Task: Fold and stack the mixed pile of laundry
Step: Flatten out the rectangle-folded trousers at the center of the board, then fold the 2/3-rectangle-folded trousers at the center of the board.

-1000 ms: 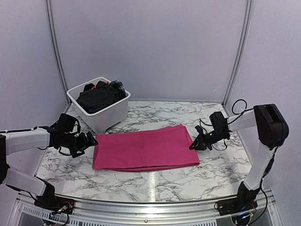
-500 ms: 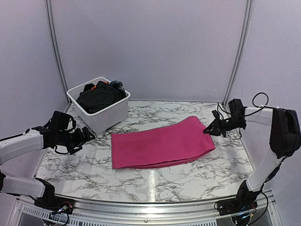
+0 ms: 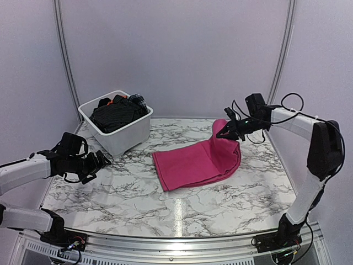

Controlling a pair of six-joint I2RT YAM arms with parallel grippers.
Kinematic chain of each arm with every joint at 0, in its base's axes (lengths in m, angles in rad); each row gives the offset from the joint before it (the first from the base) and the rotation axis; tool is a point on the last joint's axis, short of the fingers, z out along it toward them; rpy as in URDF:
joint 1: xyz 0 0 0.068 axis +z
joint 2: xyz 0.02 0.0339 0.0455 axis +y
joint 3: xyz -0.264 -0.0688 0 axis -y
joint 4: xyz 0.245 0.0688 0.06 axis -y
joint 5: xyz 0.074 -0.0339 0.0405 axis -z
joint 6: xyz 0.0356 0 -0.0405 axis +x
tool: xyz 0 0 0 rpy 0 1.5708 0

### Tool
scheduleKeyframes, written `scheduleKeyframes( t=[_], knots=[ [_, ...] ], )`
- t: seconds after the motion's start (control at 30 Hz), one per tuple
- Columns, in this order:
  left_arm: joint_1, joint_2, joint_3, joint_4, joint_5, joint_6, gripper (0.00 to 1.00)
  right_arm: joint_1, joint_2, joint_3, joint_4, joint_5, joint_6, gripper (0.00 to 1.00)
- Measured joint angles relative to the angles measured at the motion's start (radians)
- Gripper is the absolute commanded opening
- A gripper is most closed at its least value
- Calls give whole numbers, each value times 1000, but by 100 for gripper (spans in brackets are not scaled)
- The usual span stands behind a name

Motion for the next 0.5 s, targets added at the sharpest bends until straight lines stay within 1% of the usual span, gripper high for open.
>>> scheduleKeyframes(
  t=[0.13, 0.27, 0.4, 0.5],
  knots=[
    [-35, 21, 0, 10, -10, -23, 99, 106, 117, 53, 5, 15, 19, 0],
    [-63, 51, 0, 24, -14, -39, 99, 235, 248, 123, 13, 66, 33, 0],
    [-72, 79, 0, 35, -18, -45, 99, 343, 341, 138, 13, 137, 39, 0],
    [-73, 85, 0, 35, -19, -45, 99, 394, 389, 140, 8, 185, 35, 0]
  ],
)
